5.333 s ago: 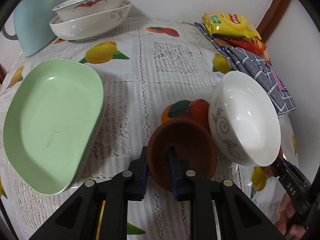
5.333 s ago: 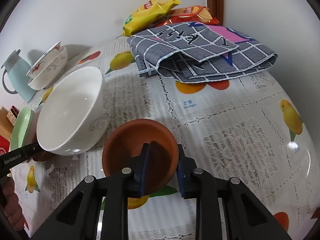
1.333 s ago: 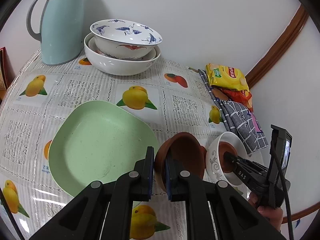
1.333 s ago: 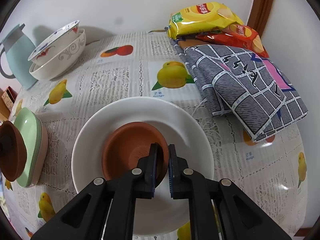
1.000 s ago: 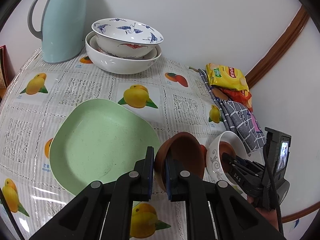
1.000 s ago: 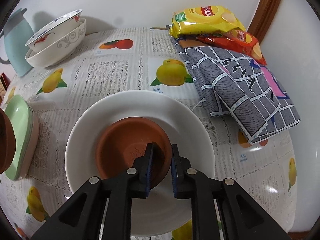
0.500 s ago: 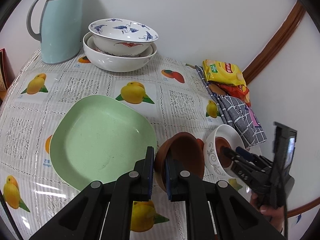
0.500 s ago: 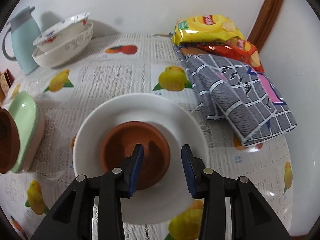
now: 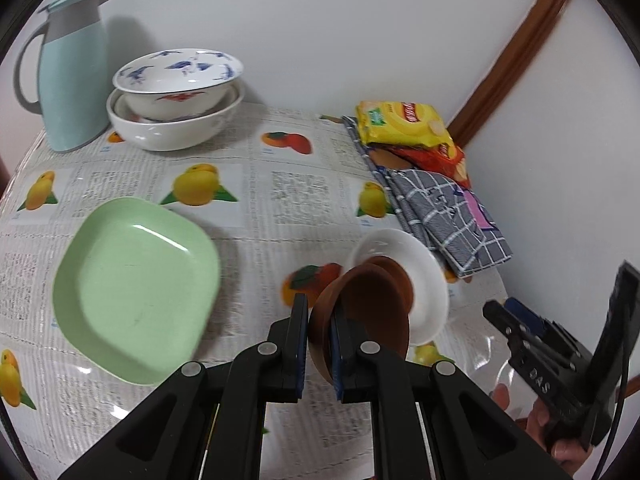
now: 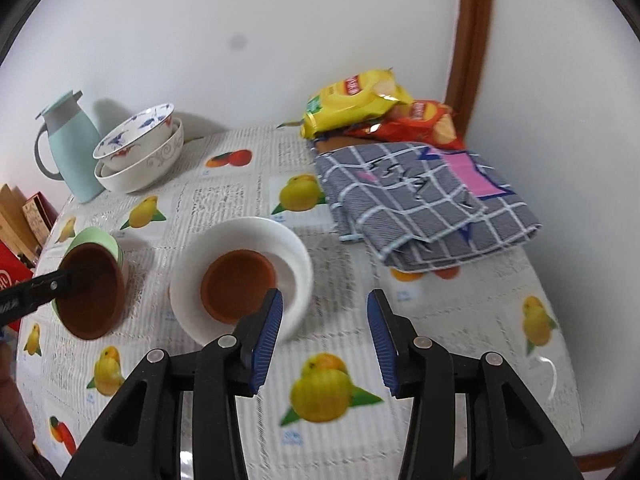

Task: Organize plates and bowls
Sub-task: 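Lower the left gripper's terracotta bowl onto the other inside the white bowl and open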

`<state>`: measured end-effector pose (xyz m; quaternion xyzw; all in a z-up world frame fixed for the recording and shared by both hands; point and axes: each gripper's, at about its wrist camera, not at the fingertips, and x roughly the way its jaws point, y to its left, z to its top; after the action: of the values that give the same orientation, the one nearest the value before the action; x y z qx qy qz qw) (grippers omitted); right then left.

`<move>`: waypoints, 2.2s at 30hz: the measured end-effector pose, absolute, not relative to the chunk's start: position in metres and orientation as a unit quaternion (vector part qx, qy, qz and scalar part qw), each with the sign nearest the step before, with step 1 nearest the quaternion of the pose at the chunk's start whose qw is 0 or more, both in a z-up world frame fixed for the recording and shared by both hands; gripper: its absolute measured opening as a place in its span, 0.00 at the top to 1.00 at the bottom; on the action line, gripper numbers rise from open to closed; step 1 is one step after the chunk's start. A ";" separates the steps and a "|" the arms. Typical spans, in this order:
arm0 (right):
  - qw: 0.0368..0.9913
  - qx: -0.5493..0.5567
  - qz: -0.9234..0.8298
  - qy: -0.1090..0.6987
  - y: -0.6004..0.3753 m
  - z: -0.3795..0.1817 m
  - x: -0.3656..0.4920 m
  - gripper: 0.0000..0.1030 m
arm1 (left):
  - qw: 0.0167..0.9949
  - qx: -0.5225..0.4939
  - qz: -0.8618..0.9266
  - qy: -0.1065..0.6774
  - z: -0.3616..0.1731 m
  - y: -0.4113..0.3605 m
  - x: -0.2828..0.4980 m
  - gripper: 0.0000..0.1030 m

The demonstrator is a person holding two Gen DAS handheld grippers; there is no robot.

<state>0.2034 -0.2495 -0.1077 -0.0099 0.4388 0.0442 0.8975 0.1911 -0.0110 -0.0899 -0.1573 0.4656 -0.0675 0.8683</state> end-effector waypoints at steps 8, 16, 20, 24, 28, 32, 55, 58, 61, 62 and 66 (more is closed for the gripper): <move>0.905 -0.009 0.024 0.425 -0.287 -0.111 0.172 0.48 | 0.866 -0.144 -0.070 0.473 -0.093 -0.042 0.199 0.90; 0.904 0.001 -0.003 0.428 -0.317 -0.129 0.161 0.47 | 0.861 -0.137 -0.072 0.485 -0.103 -0.062 0.215 0.90; 0.902 0.021 -0.006 0.431 -0.328 -0.138 0.158 0.47 | 0.859 -0.132 -0.071 0.490 -0.109 -0.071 0.229 0.90; 0.900 0.018 -0.013 0.436 -0.333 -0.145 0.160 0.47 | 0.856 -0.124 -0.068 0.497 -0.118 -0.078 0.241 0.90; 0.896 0.027 -0.015 0.443 -0.337 -0.150 0.163 0.47 | 0.854 -0.121 -0.064 0.502 -0.126 -0.082 0.248 0.90; 0.894 0.033 -0.015 0.446 -0.339 -0.154 0.164 0.47 | 0.853 -0.115 -0.060 0.505 -0.133 -0.086 0.254 0.90; 0.887 0.016 -0.005 0.462 -0.326 -0.159 0.167 0.47 | 0.844 -0.120 -0.090 0.514 -0.147 -0.091 0.262 0.83; 0.887 0.016 -0.004 0.462 -0.324 -0.158 0.166 0.47 | 0.845 -0.111 -0.091 0.516 -0.144 -0.095 0.258 0.81; 0.888 0.015 -0.001 0.459 -0.322 -0.154 0.162 0.47 | 0.843 -0.110 -0.104 0.517 -0.139 -0.096 0.252 0.70; 0.889 0.015 0.001 0.457 -0.321 -0.152 0.161 0.47 | 0.844 -0.108 -0.105 0.515 -0.136 -0.097 0.249 0.61; 0.895 0.009 0.004 0.445 -0.316 -0.143 0.158 0.44 | 0.860 -0.088 -0.106 0.491 -0.117 -0.100 0.234 0.56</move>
<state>0.1582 -0.3164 -0.1433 0.0093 0.4450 0.0036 0.8955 0.2338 -0.0996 -0.1167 -0.0880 0.4914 -0.1063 0.8599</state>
